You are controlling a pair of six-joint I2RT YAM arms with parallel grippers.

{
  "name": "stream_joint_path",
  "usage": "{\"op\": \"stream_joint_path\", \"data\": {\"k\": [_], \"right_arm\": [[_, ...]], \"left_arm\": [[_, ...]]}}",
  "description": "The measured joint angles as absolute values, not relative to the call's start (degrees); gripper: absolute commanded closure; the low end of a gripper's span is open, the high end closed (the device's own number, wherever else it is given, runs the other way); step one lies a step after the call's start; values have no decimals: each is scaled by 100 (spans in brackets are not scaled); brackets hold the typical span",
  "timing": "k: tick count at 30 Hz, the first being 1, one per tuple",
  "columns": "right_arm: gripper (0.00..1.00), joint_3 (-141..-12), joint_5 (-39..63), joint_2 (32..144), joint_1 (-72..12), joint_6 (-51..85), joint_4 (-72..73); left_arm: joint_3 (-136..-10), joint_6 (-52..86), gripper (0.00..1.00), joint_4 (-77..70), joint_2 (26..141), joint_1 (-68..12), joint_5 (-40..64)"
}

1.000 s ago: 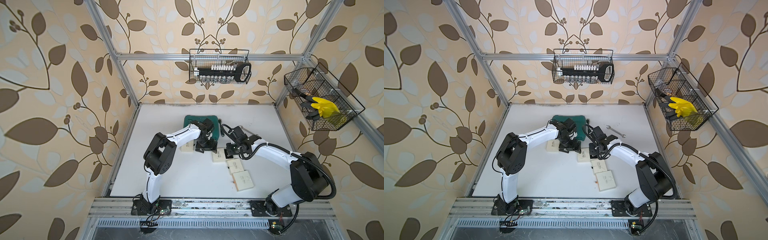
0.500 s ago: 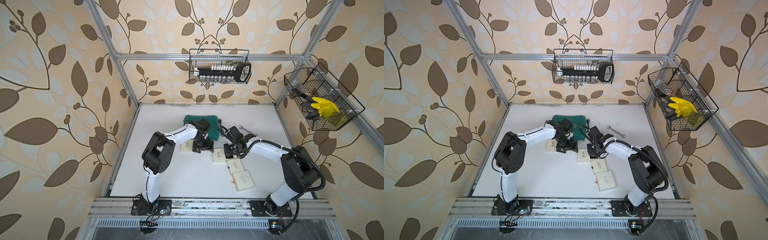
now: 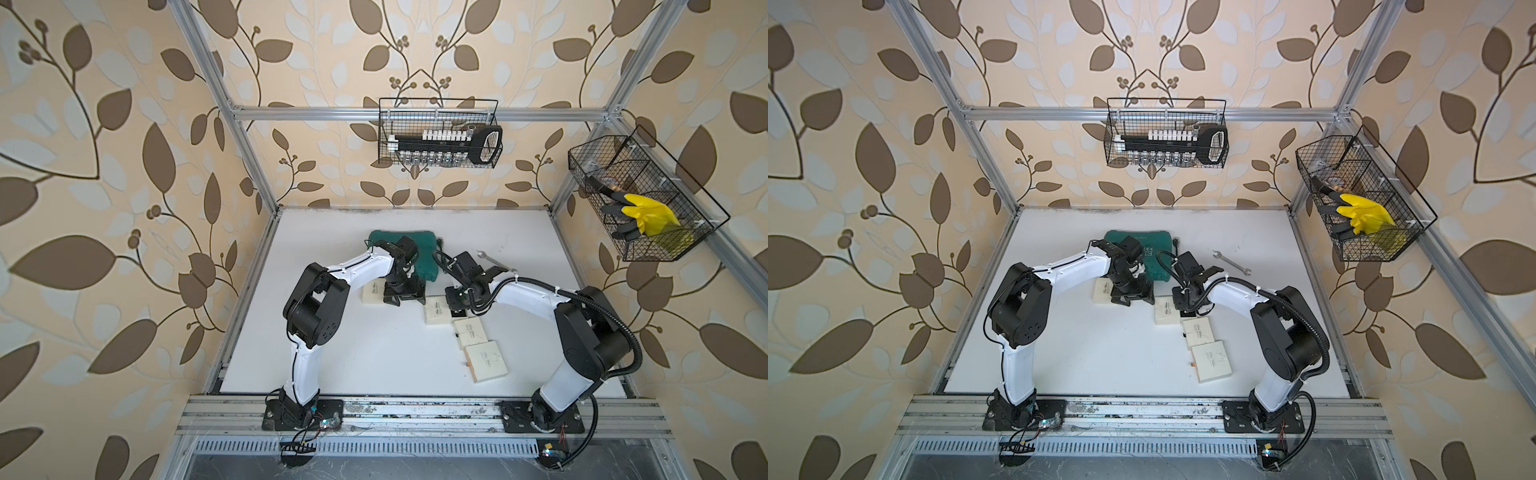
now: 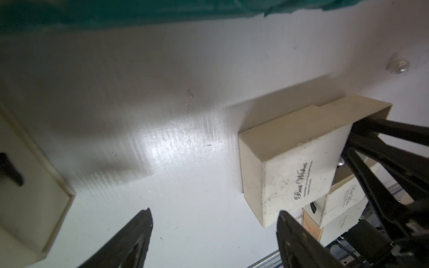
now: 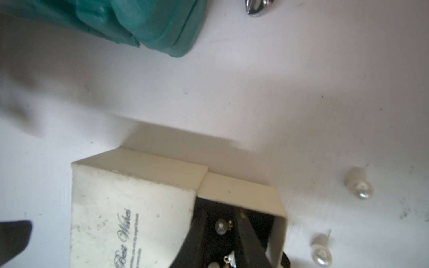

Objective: Take out the earrings from the drawer-style jewelry box
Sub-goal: Pick up the earring from the drawer.

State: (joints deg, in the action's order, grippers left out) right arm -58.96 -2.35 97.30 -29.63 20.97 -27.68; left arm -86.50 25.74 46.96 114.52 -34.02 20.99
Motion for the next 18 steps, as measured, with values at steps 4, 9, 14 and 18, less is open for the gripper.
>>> {"op": "stream_joint_path", "data": {"k": [4, 9, 14, 18], "right_arm": [[84, -5896, -239, 9732, -2963, 2088, -2768], [88, -5896, -279, 9732, -2963, 2095, -2773], [90, -5894, -281, 9690, -2963, 2095, -2786], [90, -5894, -301, 9502, -2952, 2115, -2814]], "left_arm": [[-8650, 2574, 14, 4698, 11452, -3402, 2102], [-8652, 2571, 14, 4724, 11454, -3402, 2104], [-8661, 2569, 14, 4753, 11456, -3402, 2119], [-8665, 2561, 14, 4786, 11463, -3402, 2167]]}}
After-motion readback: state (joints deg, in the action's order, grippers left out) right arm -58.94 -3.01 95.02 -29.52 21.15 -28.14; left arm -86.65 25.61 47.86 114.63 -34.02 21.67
